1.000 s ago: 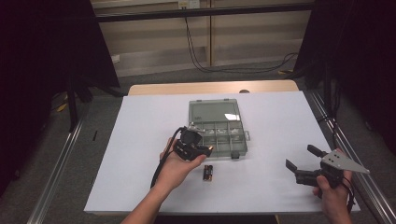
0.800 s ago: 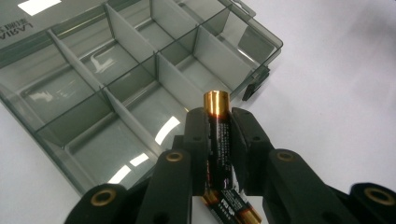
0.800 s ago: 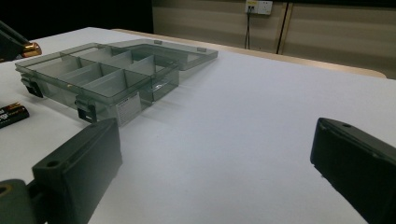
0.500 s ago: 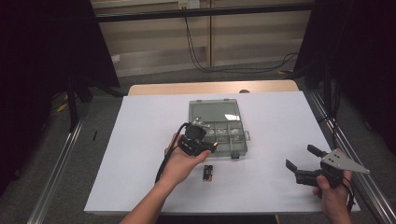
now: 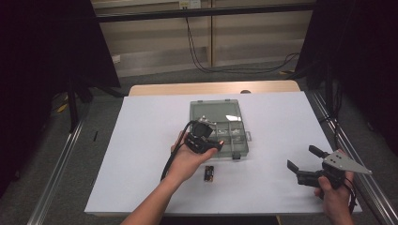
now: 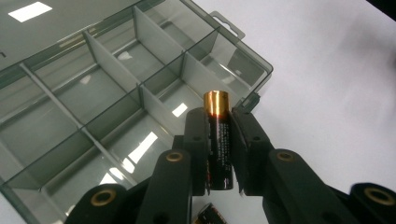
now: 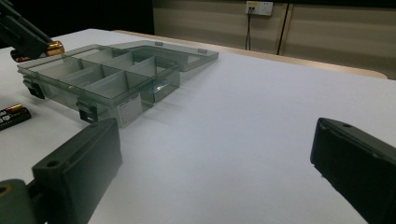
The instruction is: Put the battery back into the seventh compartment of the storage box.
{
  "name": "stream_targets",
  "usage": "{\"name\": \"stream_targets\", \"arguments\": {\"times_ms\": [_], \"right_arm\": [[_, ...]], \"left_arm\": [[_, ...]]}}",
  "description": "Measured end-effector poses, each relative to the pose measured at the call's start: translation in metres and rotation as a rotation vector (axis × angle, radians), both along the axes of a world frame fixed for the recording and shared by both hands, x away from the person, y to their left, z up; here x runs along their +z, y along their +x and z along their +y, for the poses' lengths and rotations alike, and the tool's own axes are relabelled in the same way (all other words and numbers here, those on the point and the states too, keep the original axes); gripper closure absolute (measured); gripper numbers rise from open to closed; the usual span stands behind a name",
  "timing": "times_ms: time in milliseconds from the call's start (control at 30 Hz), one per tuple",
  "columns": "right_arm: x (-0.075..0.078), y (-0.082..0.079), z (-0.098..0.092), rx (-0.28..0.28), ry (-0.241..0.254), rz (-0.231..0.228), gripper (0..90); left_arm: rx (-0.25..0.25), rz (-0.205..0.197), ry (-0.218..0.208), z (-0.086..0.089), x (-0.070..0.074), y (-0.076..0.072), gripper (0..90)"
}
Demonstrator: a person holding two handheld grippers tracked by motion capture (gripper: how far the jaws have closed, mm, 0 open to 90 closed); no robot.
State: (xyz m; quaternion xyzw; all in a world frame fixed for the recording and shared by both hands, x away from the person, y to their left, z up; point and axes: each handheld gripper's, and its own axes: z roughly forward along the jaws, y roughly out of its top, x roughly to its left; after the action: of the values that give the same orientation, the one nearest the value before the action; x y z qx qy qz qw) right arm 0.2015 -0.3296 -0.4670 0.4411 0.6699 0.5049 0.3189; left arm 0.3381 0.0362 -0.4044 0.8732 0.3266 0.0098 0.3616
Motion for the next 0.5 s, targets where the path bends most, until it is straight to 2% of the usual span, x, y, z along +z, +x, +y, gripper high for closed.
{"name": "stream_targets", "arguments": {"times_ms": [200,367,400,433,467,500], "right_arm": [[0.000,0.001,0.000,0.005,0.005,0.000,1.3],[-0.001,0.002,-0.001,0.004,0.012,0.010,1.2],[-0.001,0.002,0.000,0.003,0.010,0.009,1.2],[-0.001,0.001,0.001,-0.001,0.009,0.005,1.2],[0.000,0.001,0.000,0.005,0.001,-0.002,1.2],[0.000,0.000,0.001,0.005,0.002,-0.003,1.2]], "left_arm": [[-0.002,0.006,-0.004,-0.007,-0.002,0.005,77.0],[0.012,0.013,-0.028,-0.013,-0.005,0.007,77.0],[-0.010,0.010,0.001,-0.012,-0.005,0.008,77.0],[-0.007,0.010,-0.007,-0.013,-0.006,0.009,77.0],[-0.014,0.013,0.009,-0.013,-0.007,0.010,77.0],[-0.006,0.016,-0.001,-0.014,-0.008,0.011,77.0]]}}
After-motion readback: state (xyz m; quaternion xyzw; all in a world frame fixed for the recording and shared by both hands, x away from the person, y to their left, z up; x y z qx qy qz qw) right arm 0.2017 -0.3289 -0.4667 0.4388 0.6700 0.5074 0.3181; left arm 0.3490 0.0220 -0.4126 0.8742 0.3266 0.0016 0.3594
